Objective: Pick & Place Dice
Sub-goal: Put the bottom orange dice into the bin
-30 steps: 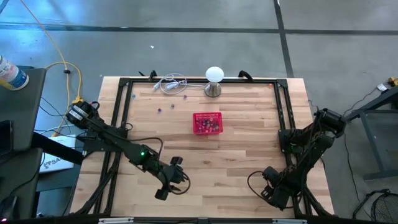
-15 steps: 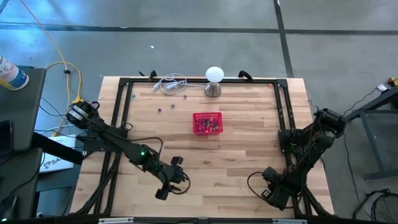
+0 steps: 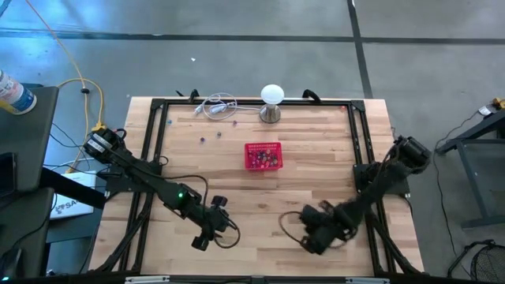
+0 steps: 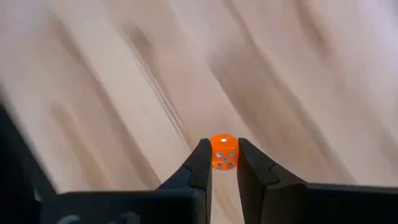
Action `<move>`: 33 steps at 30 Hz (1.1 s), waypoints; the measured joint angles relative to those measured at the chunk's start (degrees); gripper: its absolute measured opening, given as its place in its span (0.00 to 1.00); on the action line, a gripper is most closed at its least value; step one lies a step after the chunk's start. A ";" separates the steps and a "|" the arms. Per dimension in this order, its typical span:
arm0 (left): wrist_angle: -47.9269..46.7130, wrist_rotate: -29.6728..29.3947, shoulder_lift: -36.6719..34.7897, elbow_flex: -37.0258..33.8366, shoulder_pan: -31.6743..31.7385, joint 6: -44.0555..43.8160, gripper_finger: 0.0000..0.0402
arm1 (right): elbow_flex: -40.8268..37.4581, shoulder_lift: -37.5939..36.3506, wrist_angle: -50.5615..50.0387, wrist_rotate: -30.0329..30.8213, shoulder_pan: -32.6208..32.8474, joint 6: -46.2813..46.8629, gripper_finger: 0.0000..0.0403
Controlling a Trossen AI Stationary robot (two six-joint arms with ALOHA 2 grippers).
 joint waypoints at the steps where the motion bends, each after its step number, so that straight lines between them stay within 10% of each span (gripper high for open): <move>1: 0.03 -0.01 0.00 0.00 0.00 -0.13 0.47 | 1.75 -0.02 0.22 1.44 -2.05 -5.25 0.06; 11: 0.15 -0.72 0.00 0.00 -3.68 -11.36 0.47 | 7.19 0.05 7.93 14.53 -24.45 -42.07 0.08; 21: 0.85 -4.31 0.00 0.00 -10.17 -17.36 0.47 | 7.19 4.78 15.85 5.47 -41.27 -46.14 0.30; 33: 0.73 -7.64 0.00 0.00 -10.71 -11.99 0.47 | 7.21 5.28 17.80 -3.71 -45.07 -47.82 0.50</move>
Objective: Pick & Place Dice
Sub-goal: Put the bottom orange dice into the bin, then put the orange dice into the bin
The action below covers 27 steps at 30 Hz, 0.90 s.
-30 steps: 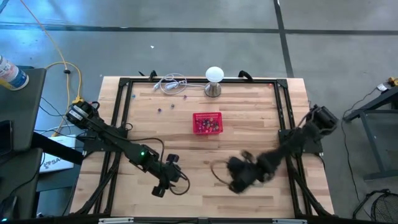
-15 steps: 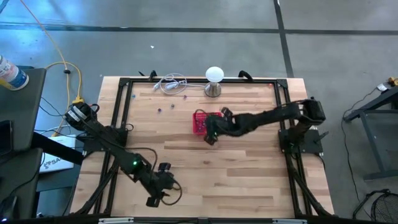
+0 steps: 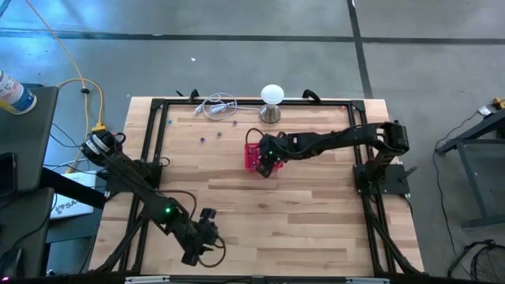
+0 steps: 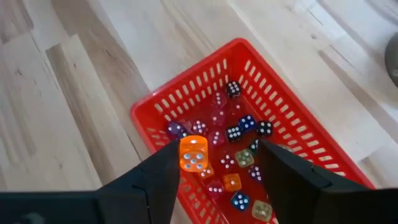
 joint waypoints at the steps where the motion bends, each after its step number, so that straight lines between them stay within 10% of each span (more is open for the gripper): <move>1: -0.13 0.00 0.00 0.00 0.41 0.02 0.47 | 0.00 -0.01 0.06 -0.32 -0.07 0.00 0.50; 20: -3.19 0.04 0.00 -0.42 1.58 -0.59 0.47 | -0.02 6.30 7.56 -4.29 0.11 -10.07 0.50; 27: -4.37 0.07 0.00 -0.44 4.02 2.61 0.47 | 0.02 -1.71 5.81 7.62 1.82 -20.13 0.43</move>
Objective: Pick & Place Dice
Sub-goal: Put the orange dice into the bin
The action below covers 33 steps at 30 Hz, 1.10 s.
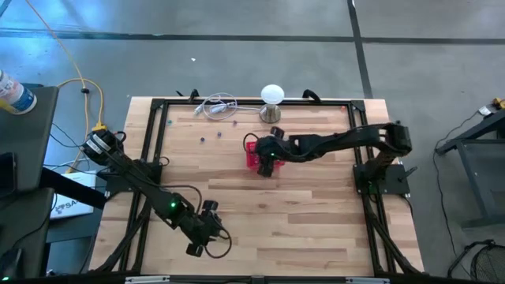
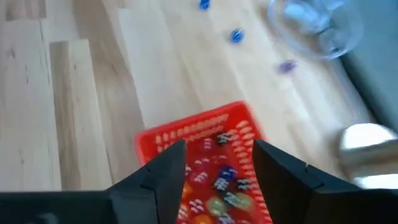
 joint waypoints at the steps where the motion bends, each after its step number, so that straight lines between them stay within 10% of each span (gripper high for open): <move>1: -0.52 0.02 0.00 0.00 0.49 0.18 0.47 | 0.00 -1.14 -0.38 1.22 0.39 -0.44 0.42; 14: -3.20 2.85 0.00 0.00 6.78 7.49 0.47 | -2.70 -15.88 -40.49 4.55 3.69 19.64 0.40; 26: -0.68 15.99 -0.15 -4.48 13.30 8.05 0.47 | -28.21 -22.72 -22.69 13.65 -11.15 32.65 0.39; 33: 0.50 20.07 -0.15 -4.76 16.32 10.08 0.47 | -28.15 -22.71 -13.19 3.52 -32.73 24.55 0.39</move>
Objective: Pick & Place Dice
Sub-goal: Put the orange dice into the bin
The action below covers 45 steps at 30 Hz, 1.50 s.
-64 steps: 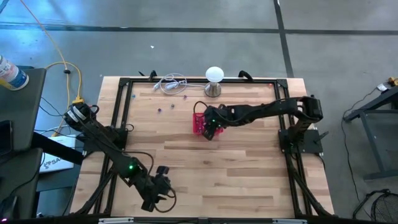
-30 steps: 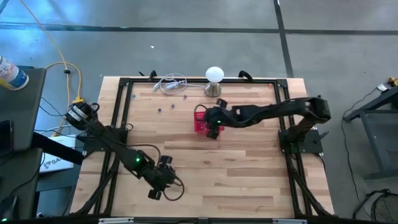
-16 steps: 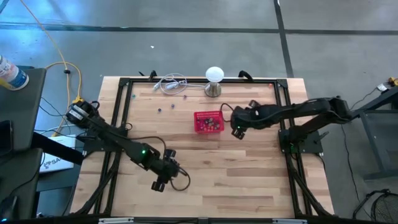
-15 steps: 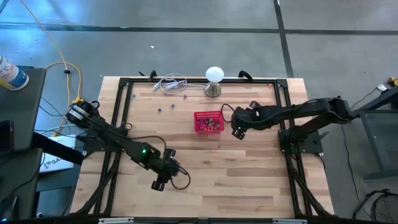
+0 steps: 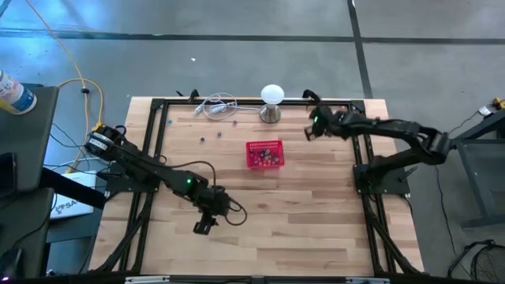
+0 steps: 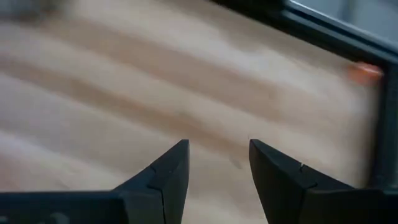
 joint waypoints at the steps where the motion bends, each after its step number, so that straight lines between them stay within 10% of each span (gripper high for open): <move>1: 0.07 -0.01 0.00 0.00 0.03 0.00 0.47 | 0.02 0.09 2.82 -3.80 -2.89 -1.45 0.39; 10: -1.11 -0.16 -0.39 -0.02 1.69 -1.37 0.47 | 2.88 0.39 6.87 -14.52 -19.99 -10.16 0.39; 18: -0.84 -0.12 -0.39 -0.02 5.29 0.38 0.47 | 12.61 3.51 -8.87 -10.21 -22.33 -8.62 0.38; 26: -0.26 -0.07 -0.37 -0.02 6.80 1.07 0.47 | 29.69 21.48 -26.27 -6.89 -23.34 -7.49 0.38; 45: -0.59 0.10 -0.37 -0.02 5.84 -0.70 0.47 | 42.93 34.34 -30.50 -13.32 -30.47 -3.47 0.38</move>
